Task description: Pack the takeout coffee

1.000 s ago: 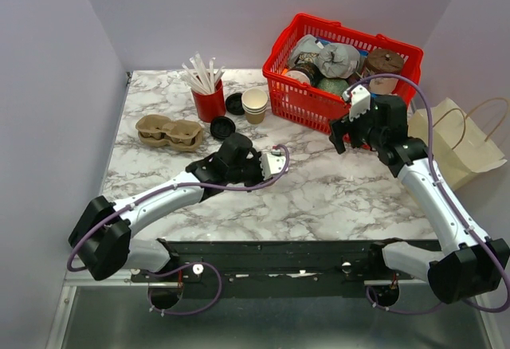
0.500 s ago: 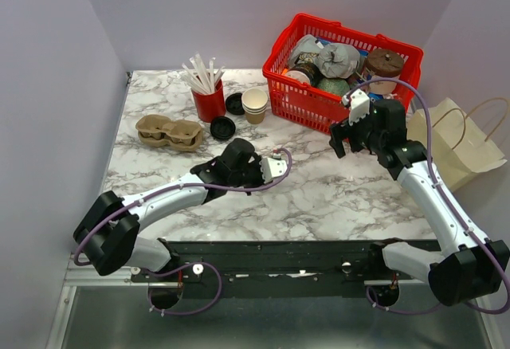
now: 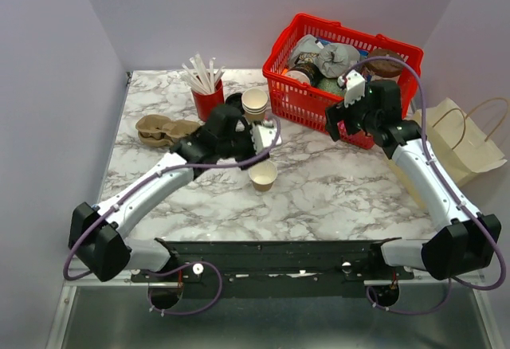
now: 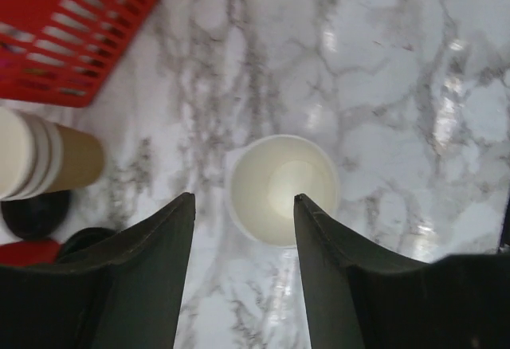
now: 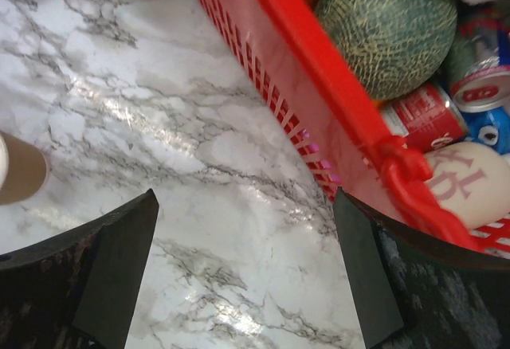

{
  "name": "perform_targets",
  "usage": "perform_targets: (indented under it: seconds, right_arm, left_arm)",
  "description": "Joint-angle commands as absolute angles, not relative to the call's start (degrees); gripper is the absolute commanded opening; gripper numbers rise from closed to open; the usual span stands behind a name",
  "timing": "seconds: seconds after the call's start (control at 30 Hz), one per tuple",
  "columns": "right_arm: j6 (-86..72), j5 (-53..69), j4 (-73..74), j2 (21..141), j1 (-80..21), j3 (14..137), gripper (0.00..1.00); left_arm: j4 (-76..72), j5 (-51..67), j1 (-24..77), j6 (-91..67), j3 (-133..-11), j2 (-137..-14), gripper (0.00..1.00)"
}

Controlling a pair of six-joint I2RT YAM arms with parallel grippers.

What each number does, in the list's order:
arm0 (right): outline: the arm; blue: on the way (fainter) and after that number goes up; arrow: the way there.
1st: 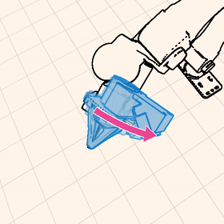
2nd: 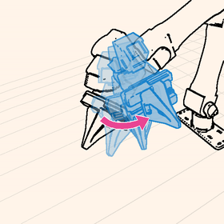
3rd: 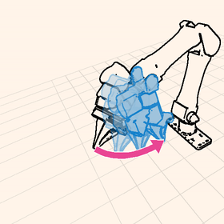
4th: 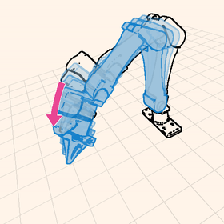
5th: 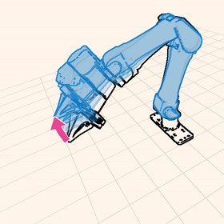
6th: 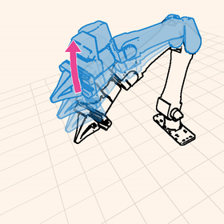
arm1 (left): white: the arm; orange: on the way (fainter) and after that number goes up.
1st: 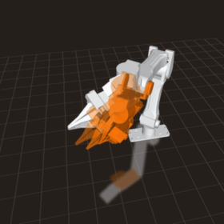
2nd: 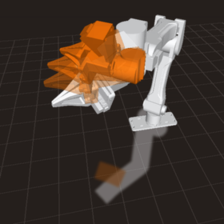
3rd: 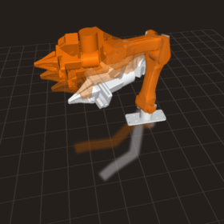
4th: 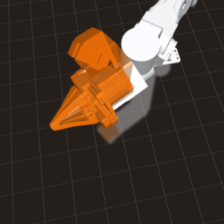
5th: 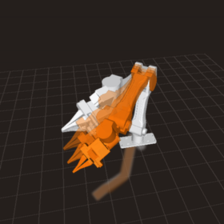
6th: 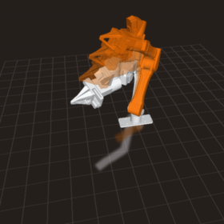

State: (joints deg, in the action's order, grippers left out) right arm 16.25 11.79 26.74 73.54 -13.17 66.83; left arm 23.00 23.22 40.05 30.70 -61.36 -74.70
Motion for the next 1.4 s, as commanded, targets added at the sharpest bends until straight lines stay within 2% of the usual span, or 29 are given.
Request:
perform_targets:
  seconds: [0.0, 0.07, 0.2, 0.3, 0.43, 0.67, 0.9, 1.37]
  right_arm:
    - [12.84, 14.23, 26.98, 75.67, -13.27, 74.08, 1.00]
    - [12.39, 17.03, 27.33, 76.55, -13.27, 75.23, 1.00]
    - [11.52, 18.99, 27.42, 76.73, -13.27, 75.41, 1.00]
    - [11.07, 18.81, 27.33, 76.03, -13.27, 74.80, 1.00]
    - [11.69, 18.55, 27.33, 74.27, -13.27, 72.43, 1.00]
    - [12.57, 17.32, 27.42, 72.42, -13.27, 70.40, 1.00]
    - [12.66, 17.05, 27.33, 71.63, -13.27, 69.96, 1.00]
    - [13.27, 15.73, 27.42, 71.54, -13.27, 68.91, 1.00]
  left_arm:
    - [40.02, 25.92, 32.62, 33.83, -79.92, -81.26, 0.61]
    - [45.94, 29.86, 27.79, 37.33, -85.14, -85.06, 0.60]
    - [62.52, 29.36, 24.09, 53.21, -96.22, -96.46, 0.59]
    - [70.98, 27.87, 21.89, 59.31, -104.75, -104.46, 0.56]
    - [73.21, 24.70, 20.83, 65.12, -111.78, -111.08, 0.54]
    - [71.89, 18.29, 20.83, 70.83, -112.59, -117.50, 0.53]
    - [61.37, 12.14, 20.83, 72.07, -105.12, -118.47, 0.52]
    - [58.10, 7.47, 20.65, 72.59, -106.08, -123.22, 0.50]
